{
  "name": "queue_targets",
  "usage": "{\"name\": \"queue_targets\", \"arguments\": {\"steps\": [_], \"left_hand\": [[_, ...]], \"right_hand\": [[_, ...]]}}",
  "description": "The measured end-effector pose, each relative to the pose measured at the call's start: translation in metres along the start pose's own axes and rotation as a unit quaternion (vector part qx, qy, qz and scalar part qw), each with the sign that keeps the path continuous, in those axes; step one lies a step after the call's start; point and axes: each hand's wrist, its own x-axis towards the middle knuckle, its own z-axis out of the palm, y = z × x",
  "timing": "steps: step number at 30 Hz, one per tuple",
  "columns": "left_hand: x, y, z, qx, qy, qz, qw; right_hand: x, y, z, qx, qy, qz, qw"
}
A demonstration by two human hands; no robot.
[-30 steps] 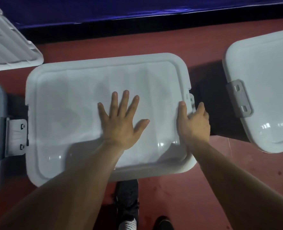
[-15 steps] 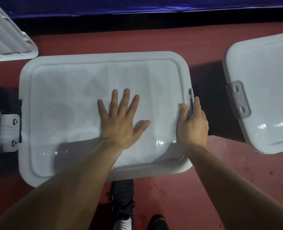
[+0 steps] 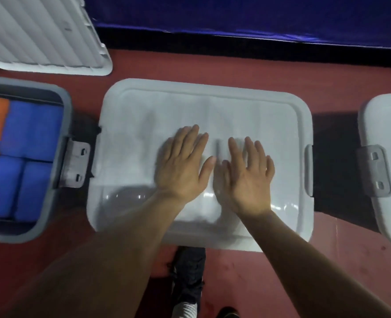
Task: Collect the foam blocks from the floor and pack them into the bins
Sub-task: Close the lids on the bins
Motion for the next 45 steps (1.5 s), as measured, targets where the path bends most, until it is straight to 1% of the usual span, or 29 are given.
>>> {"name": "queue_targets", "arguments": {"steps": [3, 5, 6, 7, 9, 10, 12, 13, 16, 17, 19, 22, 24, 26, 28, 30, 32, 33, 35, 37, 39, 41, 42, 45], "left_hand": [[-0.021, -0.063, -0.022, -0.006, 0.072, -0.078, 0.994], [-0.035, -0.100, -0.034, 0.018, 0.101, -0.142, 0.984], [-0.044, -0.120, -0.041, 0.037, 0.103, -0.178, 0.978], [-0.049, -0.134, -0.045, 0.047, 0.078, -0.211, 0.973], [-0.058, -0.160, -0.051, 0.053, 0.000, -0.263, 0.963], [-0.059, -0.169, -0.050, 0.047, -0.031, -0.274, 0.960], [-0.059, -0.183, -0.046, 0.001, -0.060, -0.296, 0.953], [-0.059, -0.186, -0.043, -0.013, -0.058, -0.305, 0.950], [-0.060, -0.181, -0.034, 0.021, 0.003, -0.281, 0.959], [-0.060, -0.178, -0.033, 0.018, 0.008, -0.283, 0.959], [-0.061, -0.173, -0.034, -0.036, -0.011, -0.306, 0.951], [-0.057, -0.172, -0.042, -0.129, -0.050, -0.355, 0.924], [-0.055, -0.170, -0.047, -0.143, -0.039, -0.370, 0.917], [-0.055, -0.169, -0.051, -0.111, -0.007, -0.363, 0.925], [-0.058, -0.169, -0.044, -0.059, 0.038, -0.311, 0.948], [-0.061, -0.168, -0.035, -0.060, 0.078, -0.285, 0.954], [-0.061, -0.166, -0.029, -0.077, 0.087, -0.289, 0.950], [-0.061, -0.164, -0.027, -0.061, 0.087, -0.286, 0.952], [-0.060, -0.166, -0.024, -0.016, 0.093, -0.263, 0.960], [-0.066, -0.170, -0.019, 0.042, 0.109, -0.237, 0.965], [-0.068, -0.172, -0.017, 0.117, 0.156, -0.202, 0.960], [-0.070, -0.169, -0.019, 0.145, 0.174, -0.169, 0.959], [-0.070, -0.169, -0.019, 0.177, 0.187, -0.163, 0.953], [-0.075, -0.167, -0.023, 0.144, 0.157, -0.146, 0.966]], "right_hand": [[0.007, -0.074, 0.022, 0.015, -0.036, -0.097, 0.994], [0.007, -0.110, 0.037, 0.008, -0.080, -0.140, 0.987], [0.006, -0.126, 0.047, 0.004, -0.097, -0.163, 0.982], [0.003, -0.134, 0.055, -0.002, -0.109, -0.176, 0.978], [-0.004, -0.144, 0.069, -0.020, -0.114, -0.183, 0.976], [-0.006, -0.143, 0.072, -0.029, -0.112, -0.180, 0.977], [-0.009, -0.143, 0.075, -0.038, -0.114, -0.177, 0.977], [-0.008, -0.142, 0.074, -0.039, -0.113, -0.181, 0.976], [-0.005, -0.143, 0.073, -0.042, -0.113, -0.192, 0.974], [-0.005, -0.144, 0.073, -0.045, -0.115, -0.189, 0.974], [-0.007, -0.144, 0.073, -0.047, -0.112, -0.179, 0.976], [-0.008, -0.144, 0.073, -0.047, -0.109, -0.178, 0.977], [-0.006, -0.144, 0.072, -0.045, -0.110, -0.178, 0.977], [-0.006, -0.145, 0.073, -0.042, -0.108, -0.178, 0.977], [-0.006, -0.145, 0.073, -0.042, -0.102, -0.178, 0.978], [-0.006, -0.145, 0.074, -0.043, -0.105, -0.177, 0.978], [-0.007, -0.144, 0.075, -0.043, -0.108, -0.180, 0.977], [-0.006, -0.144, 0.074, -0.041, -0.109, -0.180, 0.977], [-0.006, -0.144, 0.076, -0.045, -0.109, -0.180, 0.977], [-0.008, -0.143, 0.074, -0.049, -0.127, -0.176, 0.975], [-0.006, -0.146, 0.075, -0.048, -0.135, -0.175, 0.974], [-0.007, -0.144, 0.073, -0.046, -0.152, -0.170, 0.973], [-0.004, -0.144, 0.074, -0.046, -0.153, -0.171, 0.972], [-0.005, -0.144, 0.069, -0.052, -0.190, -0.169, 0.966]]}}
